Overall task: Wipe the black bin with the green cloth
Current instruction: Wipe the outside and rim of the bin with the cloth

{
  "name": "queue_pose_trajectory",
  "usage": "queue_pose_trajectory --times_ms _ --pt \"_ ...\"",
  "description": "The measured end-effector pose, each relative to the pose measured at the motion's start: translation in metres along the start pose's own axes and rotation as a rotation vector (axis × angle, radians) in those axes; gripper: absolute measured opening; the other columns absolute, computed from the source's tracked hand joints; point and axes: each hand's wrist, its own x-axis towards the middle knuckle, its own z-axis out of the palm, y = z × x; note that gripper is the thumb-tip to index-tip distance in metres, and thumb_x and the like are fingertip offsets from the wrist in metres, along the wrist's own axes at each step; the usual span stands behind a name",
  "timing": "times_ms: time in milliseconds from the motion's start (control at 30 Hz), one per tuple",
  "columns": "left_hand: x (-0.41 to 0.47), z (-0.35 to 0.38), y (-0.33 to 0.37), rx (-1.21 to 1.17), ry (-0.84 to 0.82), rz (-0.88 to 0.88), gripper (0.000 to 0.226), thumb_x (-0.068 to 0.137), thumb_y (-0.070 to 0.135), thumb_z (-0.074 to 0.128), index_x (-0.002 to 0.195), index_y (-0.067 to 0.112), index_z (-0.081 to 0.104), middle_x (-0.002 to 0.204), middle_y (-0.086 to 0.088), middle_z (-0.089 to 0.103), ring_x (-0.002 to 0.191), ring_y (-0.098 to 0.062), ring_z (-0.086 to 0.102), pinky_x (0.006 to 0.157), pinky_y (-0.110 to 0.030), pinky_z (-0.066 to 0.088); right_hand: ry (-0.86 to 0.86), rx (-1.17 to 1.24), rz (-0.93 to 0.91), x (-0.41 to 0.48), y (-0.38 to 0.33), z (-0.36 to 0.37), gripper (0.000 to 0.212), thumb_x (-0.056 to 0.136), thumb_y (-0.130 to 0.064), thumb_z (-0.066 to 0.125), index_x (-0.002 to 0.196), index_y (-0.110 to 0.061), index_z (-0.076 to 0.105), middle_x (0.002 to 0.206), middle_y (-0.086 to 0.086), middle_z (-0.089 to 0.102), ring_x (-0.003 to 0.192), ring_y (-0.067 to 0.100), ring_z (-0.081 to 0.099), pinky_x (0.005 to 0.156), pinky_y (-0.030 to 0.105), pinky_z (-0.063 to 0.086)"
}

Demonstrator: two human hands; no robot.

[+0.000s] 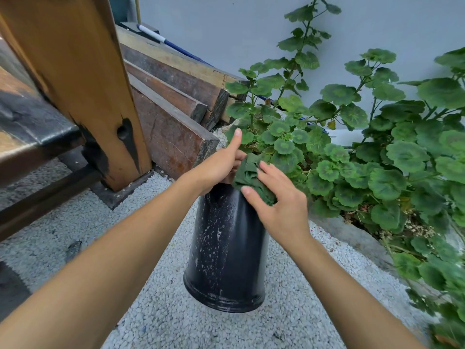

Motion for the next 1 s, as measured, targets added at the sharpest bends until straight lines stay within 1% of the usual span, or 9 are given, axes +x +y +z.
queue_pose_trajectory --times_ms 33,100,200,267,333,433,600,767,1000 --pt "0.000 0.000 0.001 0.006 0.013 -0.006 0.109 0.045 0.111 0.028 0.097 0.031 0.081 0.103 0.006 0.081 0.093 -0.007 0.076 0.076 -0.026 0.058 0.021 -0.002 0.010 -0.006 0.001 0.006 0.049 0.080 -0.031 0.087 0.122 -0.008 0.075 0.137 0.006 0.066 0.134 0.020 0.057 0.117 0.035 0.041" --pt "0.000 0.001 0.004 0.027 0.018 -0.005 0.102 0.058 0.108 0.023 0.090 0.030 0.081 0.099 0.006 0.080 0.090 -0.009 0.075 0.074 -0.029 0.055 0.105 -0.027 -0.008 -0.014 0.006 0.014 0.050 0.074 -0.033 0.090 0.115 -0.006 0.079 0.132 0.008 0.070 0.130 0.022 0.060 0.115 0.031 0.042" --pt "-0.001 0.004 0.007 0.048 0.016 0.027 0.097 0.078 0.094 0.015 0.087 0.024 0.082 0.077 0.008 0.078 0.065 -0.003 0.071 0.071 -0.031 0.049 0.149 -0.052 -0.117 -0.025 0.012 0.020 0.036 0.074 -0.025 0.092 0.100 -0.003 0.081 0.120 0.009 0.075 0.118 0.025 0.067 0.108 0.035 0.049" --pt "-0.002 0.005 0.007 0.063 0.044 0.029 0.098 0.083 0.091 0.013 0.090 0.022 0.082 0.075 0.009 0.077 0.075 -0.007 0.069 0.089 -0.039 0.050 0.105 -0.054 -0.204 -0.042 0.014 0.021 0.030 0.077 -0.023 0.091 0.097 -0.004 0.079 0.116 0.007 0.075 0.114 0.023 0.066 0.104 0.036 0.052" --pt "-0.002 0.005 0.007 0.081 0.057 0.035 0.097 0.086 0.088 0.010 0.091 0.023 0.082 0.078 0.008 0.078 0.099 -0.014 0.067 0.112 -0.050 0.041 0.024 -0.058 -0.240 -0.066 0.014 0.021 0.036 0.079 -0.035 0.088 0.098 -0.007 0.079 0.118 0.005 0.074 0.114 0.021 0.064 0.106 0.035 0.051" --pt "-0.002 0.005 0.007 0.094 0.056 0.029 0.097 0.087 0.087 0.010 0.094 0.023 0.082 0.083 0.007 0.080 0.111 -0.017 0.064 0.118 -0.053 0.035 -0.070 -0.041 -0.295 -0.113 0.011 0.022 0.043 0.086 -0.050 0.078 0.098 -0.009 0.079 0.118 0.003 0.073 0.115 0.018 0.062 0.108 0.033 0.049" --pt "-0.004 0.004 0.004 0.151 0.048 0.039 0.093 0.086 0.088 0.010 0.091 0.028 0.082 0.088 0.007 0.080 0.111 -0.014 0.066 0.111 -0.043 0.036 -0.138 -0.103 -0.391 -0.173 0.012 0.027 0.025 0.088 -0.030 0.083 0.097 -0.006 0.082 0.119 0.015 0.071 0.112 0.030 0.064 0.092 0.042 0.055" --pt "-0.008 0.007 0.004 0.186 0.052 0.052 0.090 0.088 0.087 0.012 0.088 0.030 0.081 0.085 0.012 0.078 0.101 -0.010 0.065 0.107 -0.043 0.037 -0.214 -0.215 -0.439 -0.170 0.008 0.014 0.027 0.083 -0.033 0.087 0.098 -0.012 0.083 0.127 0.021 0.069 0.114 0.037 0.066 0.095 0.047 0.057" --pt "-0.011 0.008 0.002 0.225 0.088 0.094 0.083 0.098 0.076 0.013 0.094 0.029 0.081 0.096 0.012 0.077 0.104 -0.001 0.060 0.081 -0.026 0.032 -0.333 -0.082 -0.168 -0.171 0.000 0.005 0.033 0.092 -0.040 0.075 0.121 -0.024 0.077 0.130 -0.003 0.067 0.117 0.012 0.064 0.094 0.031 0.057"
